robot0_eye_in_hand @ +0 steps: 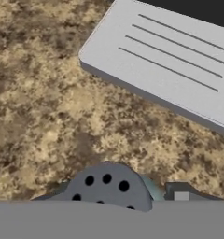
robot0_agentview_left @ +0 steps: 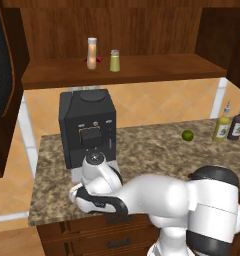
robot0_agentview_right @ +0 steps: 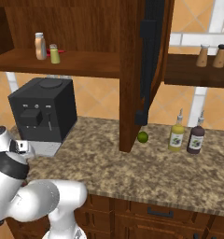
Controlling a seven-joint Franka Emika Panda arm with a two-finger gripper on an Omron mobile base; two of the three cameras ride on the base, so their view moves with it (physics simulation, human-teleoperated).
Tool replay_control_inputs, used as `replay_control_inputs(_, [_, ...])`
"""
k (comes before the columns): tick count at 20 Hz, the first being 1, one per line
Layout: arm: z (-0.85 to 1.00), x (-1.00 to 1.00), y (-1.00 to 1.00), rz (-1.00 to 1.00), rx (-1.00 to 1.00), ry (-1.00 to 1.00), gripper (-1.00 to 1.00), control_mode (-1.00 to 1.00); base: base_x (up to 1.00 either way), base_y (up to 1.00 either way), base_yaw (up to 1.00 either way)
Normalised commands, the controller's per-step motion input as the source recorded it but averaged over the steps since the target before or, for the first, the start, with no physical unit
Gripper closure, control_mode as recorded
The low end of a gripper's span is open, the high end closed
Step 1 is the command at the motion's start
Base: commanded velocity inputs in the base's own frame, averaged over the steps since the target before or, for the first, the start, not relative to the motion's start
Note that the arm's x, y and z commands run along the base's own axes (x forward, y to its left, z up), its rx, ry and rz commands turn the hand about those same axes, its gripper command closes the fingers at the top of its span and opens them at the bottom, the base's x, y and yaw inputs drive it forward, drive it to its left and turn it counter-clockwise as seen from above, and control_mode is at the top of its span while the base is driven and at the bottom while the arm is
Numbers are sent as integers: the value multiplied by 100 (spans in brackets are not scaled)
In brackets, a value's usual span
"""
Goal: Put the shaker and condiment bottle from the counter next to their counterparts in the cabinet.
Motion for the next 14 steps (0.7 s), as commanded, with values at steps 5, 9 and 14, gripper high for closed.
replay_control_inputs(5, [13, -4, -16, 5, 10, -6, 100, -100, 0, 0, 0])
replay_control_inputs(9, [77, -20, -19, 4, 21, -12, 100, -100, 0, 0, 0])
replay_control_inputs(14, [82, -11, -20, 0, 19, -5, 100, -100, 0, 0, 0])
